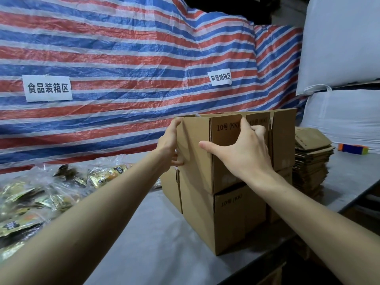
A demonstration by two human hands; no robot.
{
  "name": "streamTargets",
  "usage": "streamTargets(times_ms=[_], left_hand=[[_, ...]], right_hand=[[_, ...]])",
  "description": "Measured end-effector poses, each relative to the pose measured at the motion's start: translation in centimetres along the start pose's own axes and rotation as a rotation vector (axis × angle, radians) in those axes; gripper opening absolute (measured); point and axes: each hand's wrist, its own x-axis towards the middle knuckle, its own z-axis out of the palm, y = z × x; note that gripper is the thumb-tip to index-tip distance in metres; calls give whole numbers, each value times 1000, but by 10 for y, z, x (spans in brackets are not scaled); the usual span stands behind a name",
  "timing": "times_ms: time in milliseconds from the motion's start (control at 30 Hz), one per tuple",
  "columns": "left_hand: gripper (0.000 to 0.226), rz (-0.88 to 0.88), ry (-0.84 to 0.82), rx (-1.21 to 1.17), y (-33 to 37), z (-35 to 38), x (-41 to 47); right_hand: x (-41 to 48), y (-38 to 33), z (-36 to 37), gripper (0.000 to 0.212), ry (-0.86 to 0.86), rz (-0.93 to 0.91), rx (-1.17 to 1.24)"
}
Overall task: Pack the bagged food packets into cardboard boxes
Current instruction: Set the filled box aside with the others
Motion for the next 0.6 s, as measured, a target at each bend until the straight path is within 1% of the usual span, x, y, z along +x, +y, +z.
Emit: streamTargets(times_ms=[167,267,367,467,533,600], left_hand=[[83,38,12,49,-4,-1,5],[79,68,28,75,-5,-4,2],[68,105,20,81,-6,-9,-4],[47,167,2,101,-9,-16,-10],[42,184,-18,108,-10,-23,-15],[41,185,-27,111,-10,-31,-18]], right_hand=[[-5,-2,-2,126,-1,-8,25],[-9,-4,-4,123,45,-29,2],[-10,-7,-7,121,138,-95,-56],[-12,-13,-8,119,220,-204,-99],[-14,-21,-5,116,236,-266,-118],[-17,-30,-3,113,215,-287,-132]])
